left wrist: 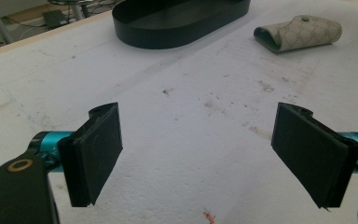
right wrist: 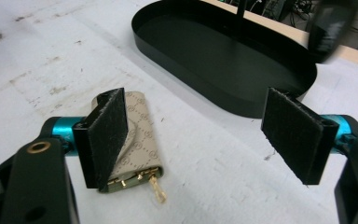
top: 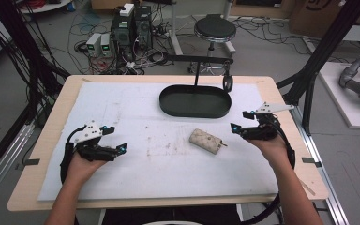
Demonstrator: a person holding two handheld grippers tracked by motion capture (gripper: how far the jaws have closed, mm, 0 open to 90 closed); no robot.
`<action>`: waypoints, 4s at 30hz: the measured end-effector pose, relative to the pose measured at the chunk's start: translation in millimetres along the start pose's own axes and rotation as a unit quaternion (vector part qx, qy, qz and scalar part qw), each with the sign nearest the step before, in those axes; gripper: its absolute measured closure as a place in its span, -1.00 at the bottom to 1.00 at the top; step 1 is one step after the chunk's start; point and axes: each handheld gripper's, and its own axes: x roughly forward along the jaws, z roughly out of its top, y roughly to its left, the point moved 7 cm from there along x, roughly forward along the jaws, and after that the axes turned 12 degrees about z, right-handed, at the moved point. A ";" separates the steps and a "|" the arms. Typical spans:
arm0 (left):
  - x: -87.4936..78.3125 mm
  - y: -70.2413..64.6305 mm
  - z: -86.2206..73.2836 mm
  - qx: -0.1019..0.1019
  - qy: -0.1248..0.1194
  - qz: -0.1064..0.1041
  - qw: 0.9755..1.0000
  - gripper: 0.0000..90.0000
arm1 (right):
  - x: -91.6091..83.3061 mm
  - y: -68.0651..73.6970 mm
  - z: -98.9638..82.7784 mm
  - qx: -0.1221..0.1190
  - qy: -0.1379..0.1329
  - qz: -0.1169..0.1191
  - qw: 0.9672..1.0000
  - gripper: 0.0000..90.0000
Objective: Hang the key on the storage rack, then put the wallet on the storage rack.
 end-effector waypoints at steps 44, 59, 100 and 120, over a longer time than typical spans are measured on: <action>-4.4 -3.0 -3.8 0.000 0.002 -0.007 1.000 -0.64 | 25.3 10.5 -34.6 0.009 -0.011 0.022 1.000 -0.59; -2.9 -6.2 -5.3 0.000 0.004 -0.010 1.000 -0.64 | 64.6 24.7 -44.0 -0.005 0.056 0.064 0.996 -0.59; -4.5 -4.1 -5.0 0.000 0.004 -0.006 1.000 -0.64 | 73.6 27.0 -42.8 -0.049 0.099 0.063 0.992 -0.18; -7.9 -0.3 -2.1 -0.003 -0.003 -0.003 1.000 -0.64 | 74.3 -11.5 23.7 -0.060 0.107 0.024 0.992 -0.18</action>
